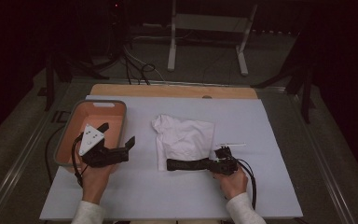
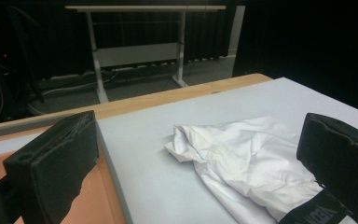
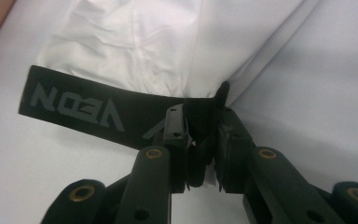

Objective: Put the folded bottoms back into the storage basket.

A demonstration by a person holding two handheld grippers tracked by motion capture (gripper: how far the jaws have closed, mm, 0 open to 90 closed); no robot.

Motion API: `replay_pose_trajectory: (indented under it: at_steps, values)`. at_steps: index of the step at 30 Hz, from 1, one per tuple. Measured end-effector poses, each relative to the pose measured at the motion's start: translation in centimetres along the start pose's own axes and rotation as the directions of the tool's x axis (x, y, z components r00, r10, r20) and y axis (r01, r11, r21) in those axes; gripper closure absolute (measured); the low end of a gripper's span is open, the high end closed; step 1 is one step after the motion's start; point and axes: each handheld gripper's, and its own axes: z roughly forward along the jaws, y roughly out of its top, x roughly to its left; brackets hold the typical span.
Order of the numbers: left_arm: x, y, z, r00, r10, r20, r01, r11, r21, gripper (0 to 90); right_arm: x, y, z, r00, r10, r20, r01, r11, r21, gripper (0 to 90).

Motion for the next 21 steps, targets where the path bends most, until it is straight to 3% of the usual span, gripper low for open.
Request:
replay_pose_trajectory:
  at_steps: [14, 21]
  values:
    - [-1.0, 0.3, 1.9, 0.9994, 0.022, 0.028, -0.023, 0.9993, 0.03, 0.2, 0.2, -0.6, -1.2, 0.9996, -0.023, -0.017, 0.023, 1.0, 0.01, 77.2]
    - [-1.8, 0.5, 3.1, 0.9982, 0.038, 0.045, -0.04, 0.9981, 0.046, 0.2, 0.3, -1.1, -1.3, 0.9991, -0.042, 0.002, 0.042, 0.999, 0.027, 77.2]
